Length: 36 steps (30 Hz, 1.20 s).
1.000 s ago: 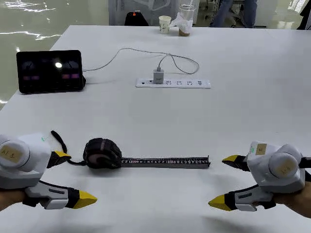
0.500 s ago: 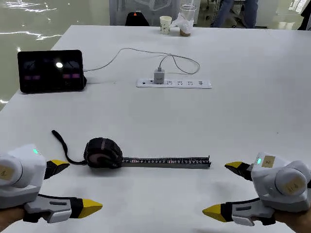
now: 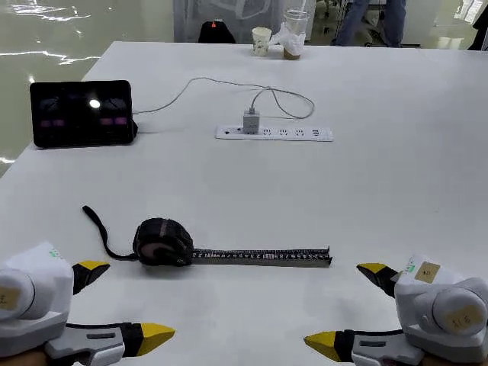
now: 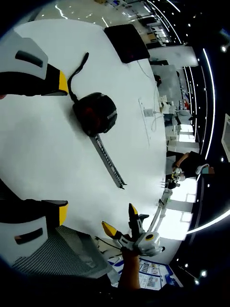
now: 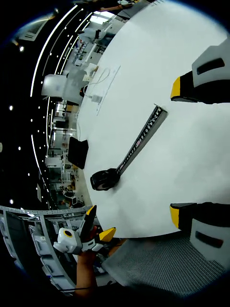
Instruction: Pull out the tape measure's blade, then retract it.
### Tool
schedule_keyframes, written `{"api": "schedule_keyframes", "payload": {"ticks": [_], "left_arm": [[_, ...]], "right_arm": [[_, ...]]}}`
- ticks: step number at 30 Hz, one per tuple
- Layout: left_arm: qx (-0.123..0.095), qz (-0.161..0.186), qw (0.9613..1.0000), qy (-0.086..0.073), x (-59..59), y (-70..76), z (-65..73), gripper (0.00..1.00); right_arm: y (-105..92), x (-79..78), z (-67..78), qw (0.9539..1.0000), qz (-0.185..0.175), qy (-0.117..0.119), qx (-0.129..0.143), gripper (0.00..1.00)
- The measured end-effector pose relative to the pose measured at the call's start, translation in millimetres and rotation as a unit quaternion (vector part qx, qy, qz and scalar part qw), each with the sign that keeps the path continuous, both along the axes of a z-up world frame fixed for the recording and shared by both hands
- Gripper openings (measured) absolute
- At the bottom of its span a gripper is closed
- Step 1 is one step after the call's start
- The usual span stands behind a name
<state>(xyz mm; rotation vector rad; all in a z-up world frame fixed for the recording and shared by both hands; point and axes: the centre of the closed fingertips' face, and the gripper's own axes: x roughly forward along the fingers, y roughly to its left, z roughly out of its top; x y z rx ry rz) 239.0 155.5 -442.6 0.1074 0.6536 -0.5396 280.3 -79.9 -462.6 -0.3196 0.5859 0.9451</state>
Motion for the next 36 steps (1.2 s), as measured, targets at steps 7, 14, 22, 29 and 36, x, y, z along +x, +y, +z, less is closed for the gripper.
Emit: {"api": "schedule_keyframes", "payload": {"ticks": [7, 14, 22, 29, 36], "left_arm": [[0.000, 0.023, 0.9997, -0.013, -7.5, -5.5, 3.7, 0.95], [-0.010, 0.057, 0.9980, -0.024, -10.1, -5.7, 11.0, 0.99], [-0.020, 0.075, 0.9965, -0.031, -16.7, -13.0, 14.8, 0.99], [-0.026, 0.107, 0.9932, -0.037, -17.3, -13.2, 16.0, 0.99], [-0.025, 0.111, 0.9926, -0.040, -16.5, -19.5, 15.1, 0.99]], "right_arm": [[1.6, -6.8, 5.4, 0.9996, -0.027, -0.002, 0.009, 0.91], [4.3, -14.5, 13.3, 0.9977, -0.063, 0.002, 0.027, 0.95], [9.2, -20.2, 17.0, 0.9960, -0.082, 0.006, 0.037, 0.98], [10.5, -21.3, 23.0, 0.9922, -0.115, 0.009, 0.048, 0.99], [14.2, -24.2, 25.3, 0.9907, -0.123, 0.010, 0.056, 0.99]]}}
